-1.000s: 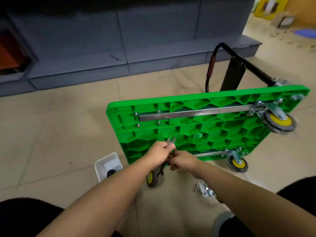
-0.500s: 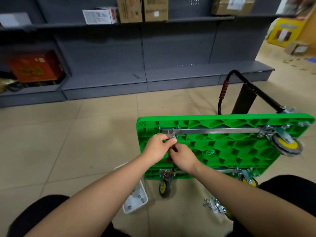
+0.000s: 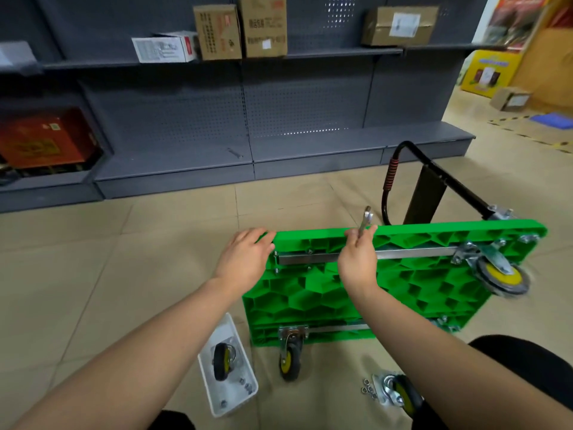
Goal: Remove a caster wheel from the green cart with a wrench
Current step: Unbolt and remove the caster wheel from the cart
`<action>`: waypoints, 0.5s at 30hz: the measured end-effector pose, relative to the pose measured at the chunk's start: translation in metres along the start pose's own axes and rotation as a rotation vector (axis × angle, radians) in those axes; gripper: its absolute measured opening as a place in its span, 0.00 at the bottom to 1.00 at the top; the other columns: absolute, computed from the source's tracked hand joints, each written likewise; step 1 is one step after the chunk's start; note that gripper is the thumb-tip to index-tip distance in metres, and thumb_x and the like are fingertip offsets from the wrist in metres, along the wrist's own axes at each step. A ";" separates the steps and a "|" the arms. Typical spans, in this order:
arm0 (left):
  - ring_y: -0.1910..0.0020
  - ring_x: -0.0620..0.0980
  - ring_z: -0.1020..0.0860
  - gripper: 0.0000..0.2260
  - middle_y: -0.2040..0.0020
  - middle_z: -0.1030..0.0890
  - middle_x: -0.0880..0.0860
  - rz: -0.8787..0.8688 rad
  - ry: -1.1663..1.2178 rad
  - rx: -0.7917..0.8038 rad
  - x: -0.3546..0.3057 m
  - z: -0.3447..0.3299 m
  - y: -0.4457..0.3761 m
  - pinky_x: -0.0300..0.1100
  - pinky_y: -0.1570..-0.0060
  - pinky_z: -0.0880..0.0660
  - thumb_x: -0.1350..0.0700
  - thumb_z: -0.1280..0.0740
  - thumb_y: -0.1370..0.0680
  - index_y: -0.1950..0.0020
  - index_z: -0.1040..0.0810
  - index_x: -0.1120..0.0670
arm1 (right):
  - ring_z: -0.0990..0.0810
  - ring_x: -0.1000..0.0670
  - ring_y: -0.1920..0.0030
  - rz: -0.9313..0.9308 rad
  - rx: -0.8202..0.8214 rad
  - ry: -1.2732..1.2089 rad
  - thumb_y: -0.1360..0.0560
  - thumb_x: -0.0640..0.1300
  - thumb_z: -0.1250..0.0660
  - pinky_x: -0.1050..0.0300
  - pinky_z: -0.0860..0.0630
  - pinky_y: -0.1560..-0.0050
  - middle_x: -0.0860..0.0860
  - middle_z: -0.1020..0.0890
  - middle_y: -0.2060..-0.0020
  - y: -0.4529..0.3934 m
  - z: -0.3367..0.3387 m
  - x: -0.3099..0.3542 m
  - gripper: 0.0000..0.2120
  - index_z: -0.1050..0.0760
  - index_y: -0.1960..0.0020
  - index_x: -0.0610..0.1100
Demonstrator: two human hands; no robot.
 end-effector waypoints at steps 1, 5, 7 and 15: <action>0.44 0.62 0.21 0.15 0.41 0.18 0.57 0.004 0.009 -0.009 0.000 0.000 0.001 0.52 0.41 0.23 0.54 0.36 0.19 0.35 0.19 0.57 | 0.33 0.35 0.26 -0.010 -0.006 -0.007 0.13 0.46 0.51 0.46 0.35 0.28 0.37 0.48 0.19 -0.002 -0.003 0.002 0.18 0.27 0.36 0.39; 0.43 0.61 0.22 0.14 0.40 0.18 0.55 0.015 0.033 -0.043 0.001 -0.001 0.003 0.52 0.40 0.23 0.56 0.33 0.19 0.34 0.20 0.57 | 0.45 0.33 0.21 -0.064 -0.038 -0.065 0.13 0.44 0.51 0.46 0.42 0.24 0.33 0.56 0.20 -0.009 -0.018 0.018 0.19 0.23 0.37 0.40; 0.42 0.59 0.23 0.14 0.40 0.18 0.55 0.016 0.026 -0.073 0.000 -0.001 0.004 0.52 0.40 0.24 0.57 0.33 0.19 0.34 0.20 0.57 | 0.54 0.32 0.20 -0.150 -0.072 -0.111 0.13 0.43 0.52 0.44 0.47 0.23 0.33 0.59 0.21 -0.009 -0.020 0.029 0.20 0.23 0.36 0.40; 0.38 0.58 0.24 0.18 0.37 0.20 0.56 -0.006 -0.013 -0.097 -0.004 -0.005 0.011 0.55 0.32 0.29 0.53 0.42 0.17 0.31 0.23 0.58 | 0.44 0.38 0.22 -0.273 -0.226 -0.325 0.13 0.46 0.51 0.53 0.39 0.28 0.30 0.47 0.22 0.004 -0.007 0.031 0.21 0.23 0.34 0.41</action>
Point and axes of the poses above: each hand's wrist, its own y-axis away from the middle knuckle, its own z-axis out of the back of the hand, x = y × z, the point moved 9 cm from there along -y, towards the middle knuckle
